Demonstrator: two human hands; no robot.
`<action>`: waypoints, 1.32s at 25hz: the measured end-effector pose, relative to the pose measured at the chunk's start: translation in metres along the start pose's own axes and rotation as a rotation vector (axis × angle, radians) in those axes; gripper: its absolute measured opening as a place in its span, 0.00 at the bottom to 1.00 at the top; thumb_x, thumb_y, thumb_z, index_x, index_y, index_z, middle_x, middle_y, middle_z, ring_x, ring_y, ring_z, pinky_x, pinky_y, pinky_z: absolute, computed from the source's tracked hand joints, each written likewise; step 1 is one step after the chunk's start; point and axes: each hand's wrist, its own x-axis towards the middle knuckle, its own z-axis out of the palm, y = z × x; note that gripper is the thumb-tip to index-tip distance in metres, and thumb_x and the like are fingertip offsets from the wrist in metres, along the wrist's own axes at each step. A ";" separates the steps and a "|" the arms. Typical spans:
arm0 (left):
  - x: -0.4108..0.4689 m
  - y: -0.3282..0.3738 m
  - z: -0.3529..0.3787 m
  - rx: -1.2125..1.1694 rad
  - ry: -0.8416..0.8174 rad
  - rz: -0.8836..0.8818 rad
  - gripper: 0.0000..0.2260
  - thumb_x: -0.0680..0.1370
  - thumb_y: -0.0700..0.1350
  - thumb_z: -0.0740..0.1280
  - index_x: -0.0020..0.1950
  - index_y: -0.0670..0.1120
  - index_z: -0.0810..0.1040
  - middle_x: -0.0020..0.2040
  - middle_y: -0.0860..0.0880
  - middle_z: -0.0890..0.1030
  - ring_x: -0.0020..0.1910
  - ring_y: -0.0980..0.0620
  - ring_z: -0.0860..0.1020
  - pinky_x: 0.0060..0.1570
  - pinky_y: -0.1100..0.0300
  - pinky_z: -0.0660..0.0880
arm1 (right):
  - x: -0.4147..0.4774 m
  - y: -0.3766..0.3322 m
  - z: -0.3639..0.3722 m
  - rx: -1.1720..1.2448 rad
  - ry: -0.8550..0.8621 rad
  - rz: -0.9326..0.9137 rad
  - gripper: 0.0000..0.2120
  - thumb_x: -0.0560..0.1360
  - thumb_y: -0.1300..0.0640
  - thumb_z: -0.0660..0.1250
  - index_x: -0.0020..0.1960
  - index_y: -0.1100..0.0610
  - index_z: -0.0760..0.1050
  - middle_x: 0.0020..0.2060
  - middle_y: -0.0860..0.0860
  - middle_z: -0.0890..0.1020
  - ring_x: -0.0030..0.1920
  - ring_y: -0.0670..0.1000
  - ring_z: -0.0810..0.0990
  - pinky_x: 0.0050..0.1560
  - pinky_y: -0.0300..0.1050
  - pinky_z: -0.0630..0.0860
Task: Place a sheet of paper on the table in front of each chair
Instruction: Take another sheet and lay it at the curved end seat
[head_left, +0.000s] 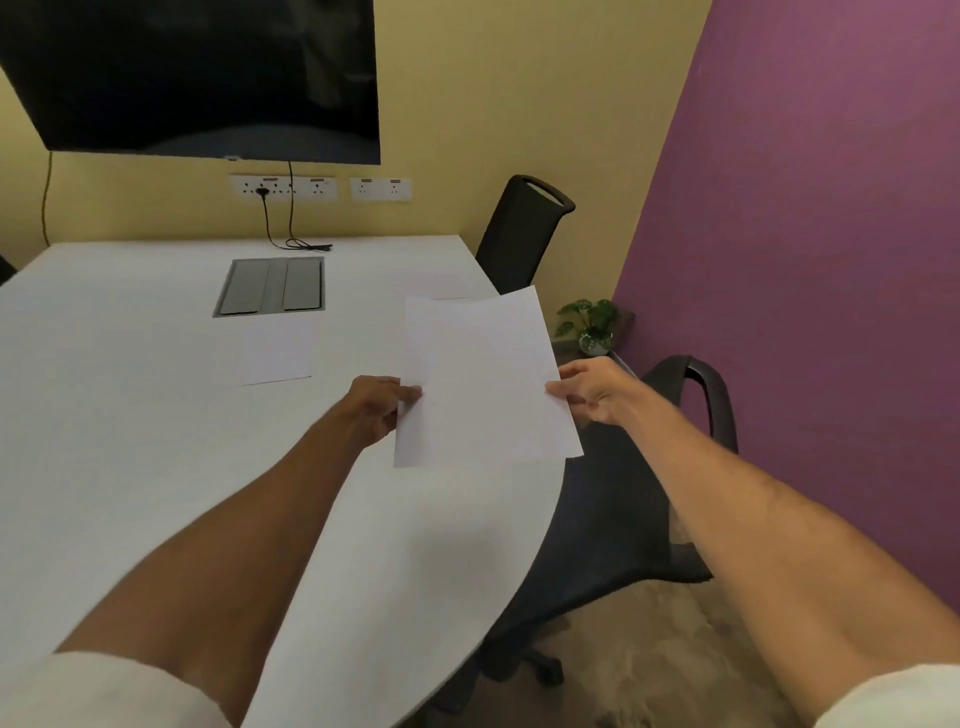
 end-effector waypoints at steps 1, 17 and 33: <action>0.010 -0.002 0.002 -0.021 0.019 -0.009 0.15 0.75 0.30 0.68 0.61 0.30 0.75 0.58 0.37 0.79 0.40 0.46 0.80 0.50 0.53 0.76 | 0.019 -0.004 0.000 -0.037 -0.019 0.000 0.13 0.72 0.71 0.69 0.56 0.66 0.76 0.53 0.59 0.81 0.56 0.59 0.81 0.48 0.50 0.79; 0.095 -0.107 0.020 -0.242 0.455 -0.152 0.05 0.74 0.32 0.69 0.46 0.40 0.77 0.49 0.40 0.81 0.44 0.43 0.81 0.42 0.52 0.81 | 0.253 0.022 0.040 -0.498 -0.527 0.054 0.11 0.67 0.69 0.75 0.45 0.58 0.79 0.37 0.52 0.86 0.36 0.48 0.86 0.34 0.40 0.80; 0.108 -0.222 0.055 -0.162 0.878 -0.337 0.12 0.70 0.34 0.74 0.52 0.39 0.80 0.48 0.43 0.80 0.46 0.47 0.78 0.44 0.61 0.74 | 0.334 0.134 0.090 -0.685 -0.775 0.049 0.11 0.69 0.69 0.73 0.49 0.60 0.76 0.38 0.54 0.80 0.39 0.51 0.80 0.44 0.44 0.78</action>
